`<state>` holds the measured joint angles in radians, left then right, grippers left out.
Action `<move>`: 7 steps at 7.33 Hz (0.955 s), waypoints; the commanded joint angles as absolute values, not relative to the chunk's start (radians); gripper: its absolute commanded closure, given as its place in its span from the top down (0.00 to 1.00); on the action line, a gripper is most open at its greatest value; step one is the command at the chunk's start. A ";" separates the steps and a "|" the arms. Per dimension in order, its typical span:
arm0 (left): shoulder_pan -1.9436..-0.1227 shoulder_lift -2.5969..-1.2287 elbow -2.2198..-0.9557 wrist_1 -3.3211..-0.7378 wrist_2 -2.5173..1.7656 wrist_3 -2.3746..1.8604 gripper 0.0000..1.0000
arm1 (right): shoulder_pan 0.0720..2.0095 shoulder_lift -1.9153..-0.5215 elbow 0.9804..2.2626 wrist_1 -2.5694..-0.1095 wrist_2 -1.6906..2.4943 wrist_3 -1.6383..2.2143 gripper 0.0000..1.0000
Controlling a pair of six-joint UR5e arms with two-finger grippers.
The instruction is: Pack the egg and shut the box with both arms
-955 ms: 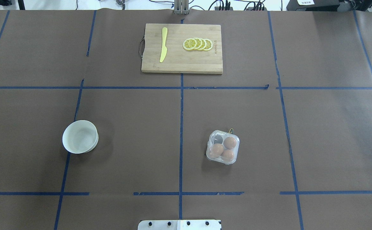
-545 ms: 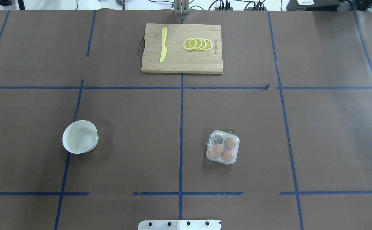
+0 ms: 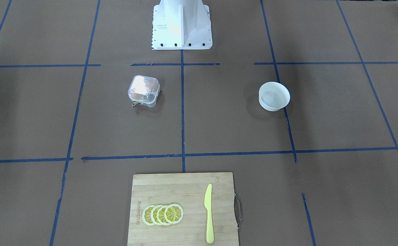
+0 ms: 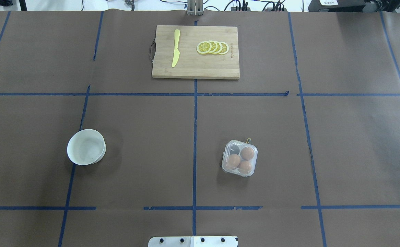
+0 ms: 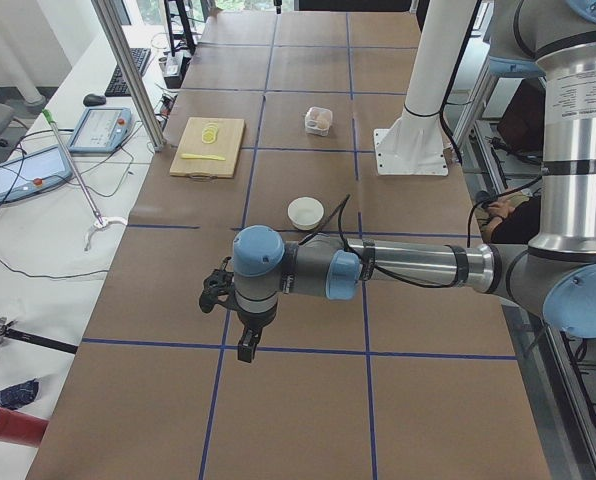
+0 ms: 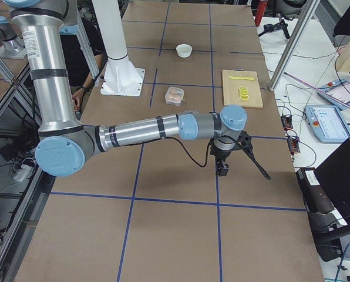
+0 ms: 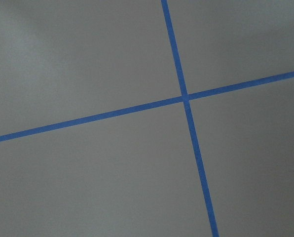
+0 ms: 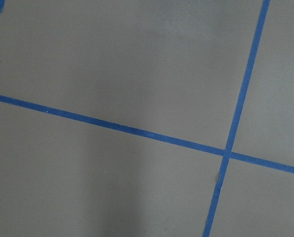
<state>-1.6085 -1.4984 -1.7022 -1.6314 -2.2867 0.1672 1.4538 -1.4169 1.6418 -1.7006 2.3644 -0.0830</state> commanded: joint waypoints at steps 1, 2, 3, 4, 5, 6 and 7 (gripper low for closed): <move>-1.605 -1.500 -1.698 -1.635 -2.286 0.167 1.00 | 1.439 -1.419 1.646 -1.701 2.371 -0.083 1.00; -1.605 -1.500 -1.706 -1.634 -2.286 0.167 1.00 | 1.437 -1.419 1.637 -1.701 2.368 -0.083 1.00; -1.605 -1.503 -1.704 -1.635 -2.286 0.167 1.00 | 1.439 -1.423 1.612 -1.701 2.372 -0.084 1.00; -1.605 -1.526 -1.694 -1.634 -2.286 0.167 1.00 | 1.439 -1.431 1.615 -1.703 2.372 -0.084 1.00; -1.605 -1.529 -1.695 -1.634 -2.286 0.167 1.00 | 1.439 -1.431 1.609 -1.703 2.368 -0.081 1.00; -1.605 -1.528 -1.697 -1.634 -2.248 0.167 1.00 | 1.439 -1.431 1.609 -1.703 2.368 -0.081 1.00; -1.605 -1.529 -1.695 -1.632 -2.214 0.167 1.00 | 1.439 -1.439 1.609 -1.704 2.370 -0.081 1.00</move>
